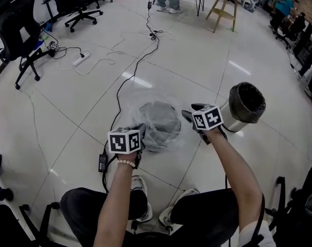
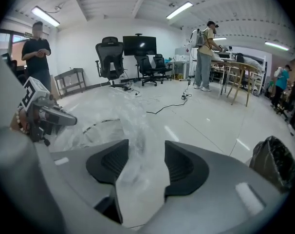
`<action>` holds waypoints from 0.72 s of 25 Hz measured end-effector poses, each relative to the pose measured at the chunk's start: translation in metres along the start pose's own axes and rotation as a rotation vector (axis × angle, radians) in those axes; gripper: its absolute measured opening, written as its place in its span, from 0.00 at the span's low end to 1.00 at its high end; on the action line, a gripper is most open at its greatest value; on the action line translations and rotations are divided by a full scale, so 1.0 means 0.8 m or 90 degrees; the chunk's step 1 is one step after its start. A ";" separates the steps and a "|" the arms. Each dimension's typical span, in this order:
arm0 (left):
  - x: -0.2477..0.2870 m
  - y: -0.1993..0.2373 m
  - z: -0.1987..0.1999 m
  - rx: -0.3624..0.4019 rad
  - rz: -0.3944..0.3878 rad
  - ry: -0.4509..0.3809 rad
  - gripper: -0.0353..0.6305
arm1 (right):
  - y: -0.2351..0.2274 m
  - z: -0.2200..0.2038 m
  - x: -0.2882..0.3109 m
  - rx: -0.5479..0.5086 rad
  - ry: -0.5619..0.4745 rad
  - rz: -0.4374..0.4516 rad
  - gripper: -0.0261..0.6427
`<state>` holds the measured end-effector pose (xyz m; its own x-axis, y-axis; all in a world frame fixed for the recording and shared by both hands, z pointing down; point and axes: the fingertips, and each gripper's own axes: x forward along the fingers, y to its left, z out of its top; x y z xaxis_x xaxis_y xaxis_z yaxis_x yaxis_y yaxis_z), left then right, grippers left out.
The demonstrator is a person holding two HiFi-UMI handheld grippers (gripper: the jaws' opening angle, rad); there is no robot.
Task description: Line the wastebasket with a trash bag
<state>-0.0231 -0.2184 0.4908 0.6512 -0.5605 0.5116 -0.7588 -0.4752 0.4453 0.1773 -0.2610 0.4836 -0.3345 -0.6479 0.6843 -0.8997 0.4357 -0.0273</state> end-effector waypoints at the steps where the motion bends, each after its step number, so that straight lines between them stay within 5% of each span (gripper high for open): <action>1: -0.003 0.002 0.002 -0.005 0.003 -0.005 0.07 | -0.003 0.004 -0.003 -0.003 0.004 -0.012 0.40; 4: -0.006 0.015 0.000 -0.015 0.012 -0.001 0.07 | -0.005 0.003 0.000 -0.012 0.036 -0.034 0.37; 6: -0.003 0.025 -0.008 -0.021 0.018 0.014 0.07 | -0.007 -0.011 0.016 -0.011 0.061 -0.046 0.04; 13: 0.018 0.061 -0.015 -0.023 0.039 0.043 0.07 | -0.035 -0.018 0.101 0.059 0.040 -0.073 0.04; 16: 0.026 0.067 -0.023 -0.011 0.030 0.066 0.07 | -0.058 -0.034 0.134 0.064 0.083 -0.077 0.04; 18: 0.027 0.071 -0.028 -0.016 0.023 0.071 0.07 | -0.056 -0.069 0.154 0.082 0.155 -0.030 0.04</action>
<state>-0.0523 -0.2420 0.5436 0.6209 -0.4975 0.6058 -0.7826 -0.4382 0.4422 0.1919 -0.3255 0.6091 -0.2285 -0.4893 0.8417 -0.9461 0.3156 -0.0734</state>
